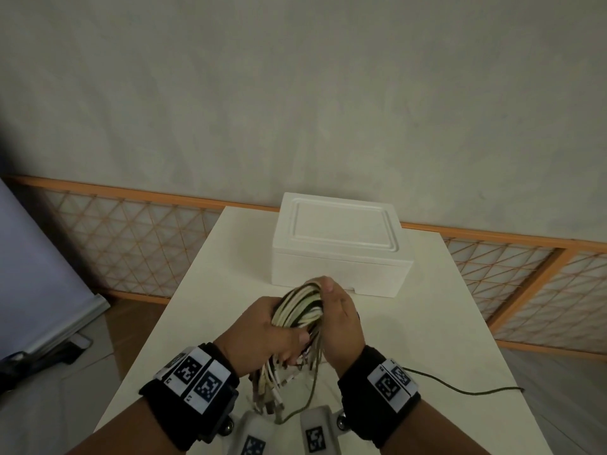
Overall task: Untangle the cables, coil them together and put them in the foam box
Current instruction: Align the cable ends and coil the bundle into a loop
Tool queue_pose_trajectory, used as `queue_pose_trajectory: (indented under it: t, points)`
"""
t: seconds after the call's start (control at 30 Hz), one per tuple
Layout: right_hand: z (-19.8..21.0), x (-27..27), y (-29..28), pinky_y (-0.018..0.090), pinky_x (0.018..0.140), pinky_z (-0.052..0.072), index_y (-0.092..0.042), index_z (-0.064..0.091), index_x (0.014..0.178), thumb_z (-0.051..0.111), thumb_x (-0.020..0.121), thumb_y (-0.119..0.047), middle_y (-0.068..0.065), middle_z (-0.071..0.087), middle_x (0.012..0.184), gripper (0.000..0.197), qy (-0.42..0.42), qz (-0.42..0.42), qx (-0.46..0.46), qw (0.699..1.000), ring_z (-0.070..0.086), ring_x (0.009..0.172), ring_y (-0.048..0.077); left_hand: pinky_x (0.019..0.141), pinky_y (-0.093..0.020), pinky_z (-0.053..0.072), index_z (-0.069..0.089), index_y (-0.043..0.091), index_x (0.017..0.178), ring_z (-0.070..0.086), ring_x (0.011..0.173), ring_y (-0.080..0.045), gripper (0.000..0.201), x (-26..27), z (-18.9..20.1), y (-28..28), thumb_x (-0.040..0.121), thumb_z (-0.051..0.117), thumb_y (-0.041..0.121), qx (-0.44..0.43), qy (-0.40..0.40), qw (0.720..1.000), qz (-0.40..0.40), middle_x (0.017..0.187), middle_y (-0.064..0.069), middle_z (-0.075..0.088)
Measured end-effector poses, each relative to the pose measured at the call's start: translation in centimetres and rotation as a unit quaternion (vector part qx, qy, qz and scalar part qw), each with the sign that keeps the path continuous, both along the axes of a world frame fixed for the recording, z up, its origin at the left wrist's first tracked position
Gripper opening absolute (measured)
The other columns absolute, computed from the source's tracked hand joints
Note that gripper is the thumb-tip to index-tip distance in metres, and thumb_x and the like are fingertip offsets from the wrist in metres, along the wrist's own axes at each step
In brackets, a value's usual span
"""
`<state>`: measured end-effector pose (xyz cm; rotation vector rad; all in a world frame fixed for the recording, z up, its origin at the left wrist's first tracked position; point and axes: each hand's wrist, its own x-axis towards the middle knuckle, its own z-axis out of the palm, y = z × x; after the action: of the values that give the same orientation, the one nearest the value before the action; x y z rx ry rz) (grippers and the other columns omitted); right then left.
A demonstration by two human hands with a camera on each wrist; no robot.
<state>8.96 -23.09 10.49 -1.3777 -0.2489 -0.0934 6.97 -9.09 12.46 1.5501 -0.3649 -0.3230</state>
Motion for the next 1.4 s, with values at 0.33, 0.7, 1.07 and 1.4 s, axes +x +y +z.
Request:
queue_pose_trajectory:
  t: [0.33,0.7,1.07,1.4]
  points:
    - [0.2,1.2,0.6,0.036,0.066,0.053,0.006,0.063,0.095,0.044,0.078,-0.079,0.031,0.066,0.086,0.088,0.099,0.025,0.034,0.994,0.064,0.071,0.036,0.049,-0.025,0.042,0.053,-0.003,0.082,0.044,0.041,-0.018,0.025,1.7,-0.2,-0.6,0.071,0.068,0.015,-0.212,0.063,0.975,-0.032,0.041,0.0,0.04]
    - [1.2,2.3,-0.1,0.024,0.07,0.041,0.009,0.038,0.126,0.037,0.097,-0.042,0.011,0.065,0.086,0.059,-0.042,0.057,0.103,0.992,0.051,0.078,0.018,0.068,-0.03,0.054,0.071,0.011,0.072,0.069,0.069,-0.024,0.03,1.4,0.0,-1.5,0.058,0.088,0.03,-0.257,0.078,0.963,-0.04,0.072,-0.019,0.071]
    - [2.2,1.9,0.4,0.019,0.077,0.052,-0.015,0.073,0.082,0.027,0.1,-0.046,0.001,0.073,0.076,0.058,0.132,0.014,-0.069,0.989,0.068,0.079,0.005,0.047,-0.022,0.045,0.059,0.008,0.06,0.048,0.042,-0.017,0.039,1.4,0.8,-1.7,0.046,0.093,0.019,-0.391,0.155,0.906,0.055,0.042,0.002,0.042]
    - [0.1,0.5,1.3,0.043,0.067,0.046,0.005,0.057,0.108,0.034,0.098,-0.051,0.042,0.053,0.107,0.062,0.17,0.023,-0.051,0.984,0.05,0.098,0.058,0.05,-0.022,0.047,0.049,0.014,0.05,0.047,0.044,-0.013,0.042,2.1,1.6,-1.4,0.05,0.091,0.019,-0.426,0.143,0.892,0.052,0.041,0.003,0.044]
